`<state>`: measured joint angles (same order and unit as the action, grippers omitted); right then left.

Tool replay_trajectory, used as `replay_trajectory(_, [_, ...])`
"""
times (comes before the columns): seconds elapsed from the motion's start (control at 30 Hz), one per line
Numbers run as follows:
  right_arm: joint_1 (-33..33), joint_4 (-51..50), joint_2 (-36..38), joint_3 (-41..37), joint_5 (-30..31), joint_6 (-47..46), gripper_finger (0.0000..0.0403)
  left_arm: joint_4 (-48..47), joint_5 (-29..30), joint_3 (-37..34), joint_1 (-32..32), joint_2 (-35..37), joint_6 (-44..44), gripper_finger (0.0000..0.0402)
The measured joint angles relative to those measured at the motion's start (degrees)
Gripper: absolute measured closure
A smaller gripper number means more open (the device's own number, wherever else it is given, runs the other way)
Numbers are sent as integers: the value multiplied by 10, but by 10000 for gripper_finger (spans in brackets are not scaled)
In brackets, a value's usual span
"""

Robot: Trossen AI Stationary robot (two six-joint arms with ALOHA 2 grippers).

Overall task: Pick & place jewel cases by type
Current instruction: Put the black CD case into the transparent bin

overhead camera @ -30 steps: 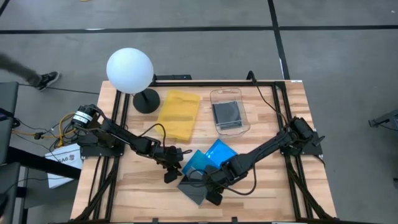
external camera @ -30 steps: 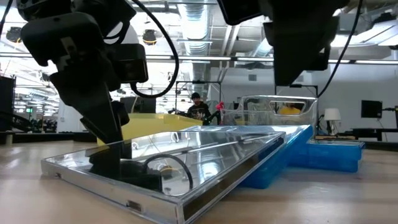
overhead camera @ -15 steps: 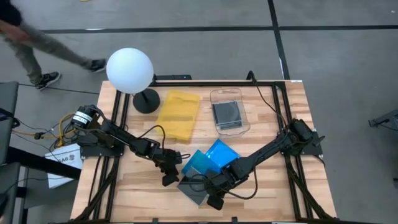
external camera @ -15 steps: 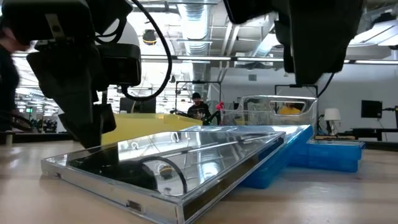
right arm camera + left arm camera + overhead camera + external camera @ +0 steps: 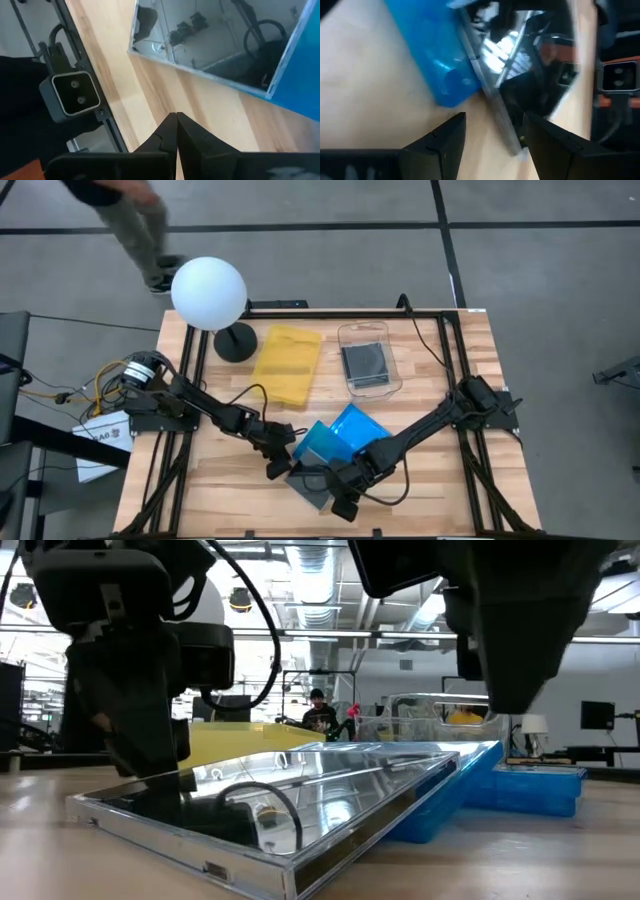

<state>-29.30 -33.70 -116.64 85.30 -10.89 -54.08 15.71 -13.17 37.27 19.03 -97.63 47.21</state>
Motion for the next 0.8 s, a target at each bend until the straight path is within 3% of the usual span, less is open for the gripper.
replay_trajectory(0.4, [11, 19, -2, 0, 4, 7, 403, 50, -16, 1, 10, -26, 28, 210])
replay_trajectory(0.63, [17, 51, -51, 0, -53, 6, 403, 51, -23, 1, 7, -27, 29, 210])
replay_trajectory(0.8, [16, 56, -66, 16, -37, 8, 403, 54, -25, 1, 7, -27, 31, 210])
